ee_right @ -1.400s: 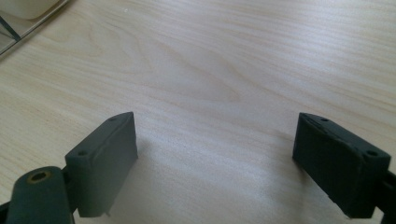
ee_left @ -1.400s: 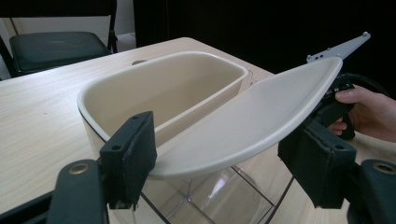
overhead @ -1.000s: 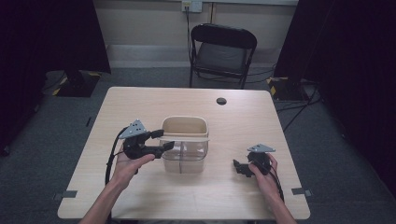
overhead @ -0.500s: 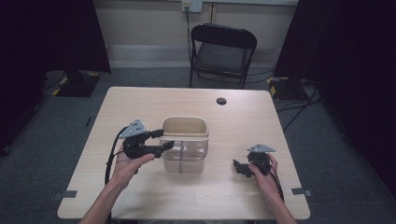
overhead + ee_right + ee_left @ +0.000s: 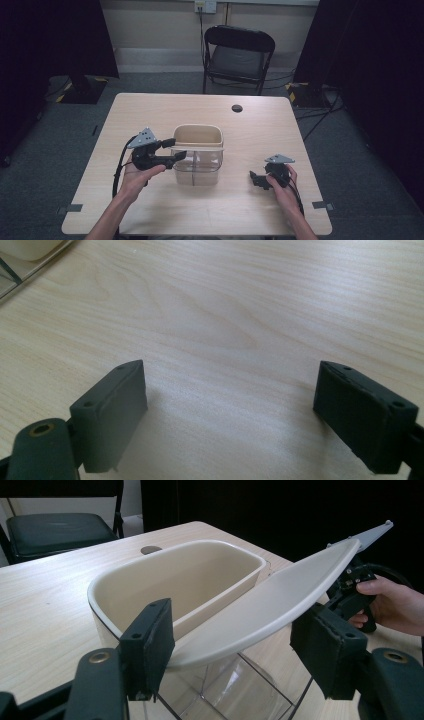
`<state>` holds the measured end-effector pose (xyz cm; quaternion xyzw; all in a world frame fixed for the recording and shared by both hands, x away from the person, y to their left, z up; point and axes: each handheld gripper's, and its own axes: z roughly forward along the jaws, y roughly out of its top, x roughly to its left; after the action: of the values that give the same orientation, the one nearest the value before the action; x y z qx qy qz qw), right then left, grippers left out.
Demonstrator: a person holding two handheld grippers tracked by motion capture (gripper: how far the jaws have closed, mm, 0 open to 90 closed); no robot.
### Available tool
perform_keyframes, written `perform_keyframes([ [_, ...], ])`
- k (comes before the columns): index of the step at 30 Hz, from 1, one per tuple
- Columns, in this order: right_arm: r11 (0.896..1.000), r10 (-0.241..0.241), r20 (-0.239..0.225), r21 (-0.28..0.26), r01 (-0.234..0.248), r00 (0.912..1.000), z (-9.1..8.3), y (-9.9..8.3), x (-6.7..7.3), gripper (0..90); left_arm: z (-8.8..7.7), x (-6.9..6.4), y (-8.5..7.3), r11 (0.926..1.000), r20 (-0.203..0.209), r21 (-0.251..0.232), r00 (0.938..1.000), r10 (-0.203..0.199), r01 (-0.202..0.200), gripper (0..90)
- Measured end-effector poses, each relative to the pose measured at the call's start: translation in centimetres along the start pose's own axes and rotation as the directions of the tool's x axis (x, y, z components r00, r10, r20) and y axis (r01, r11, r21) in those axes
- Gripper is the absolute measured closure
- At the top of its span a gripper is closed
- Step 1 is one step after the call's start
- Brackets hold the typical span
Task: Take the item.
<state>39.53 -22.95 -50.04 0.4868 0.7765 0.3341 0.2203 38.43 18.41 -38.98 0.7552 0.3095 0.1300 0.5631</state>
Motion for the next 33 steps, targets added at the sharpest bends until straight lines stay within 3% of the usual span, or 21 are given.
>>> perform_keyframes([
  [33, 1.0, -0.001, -0.001, -0.001, 0.001, 1.0, 0.01, 0.0, -0.01, 13.1, -0.15, 0.16, 0.17, 1.0, 0.003, 0.003, 1.0, 0.004, -0.004, 35.0],
])
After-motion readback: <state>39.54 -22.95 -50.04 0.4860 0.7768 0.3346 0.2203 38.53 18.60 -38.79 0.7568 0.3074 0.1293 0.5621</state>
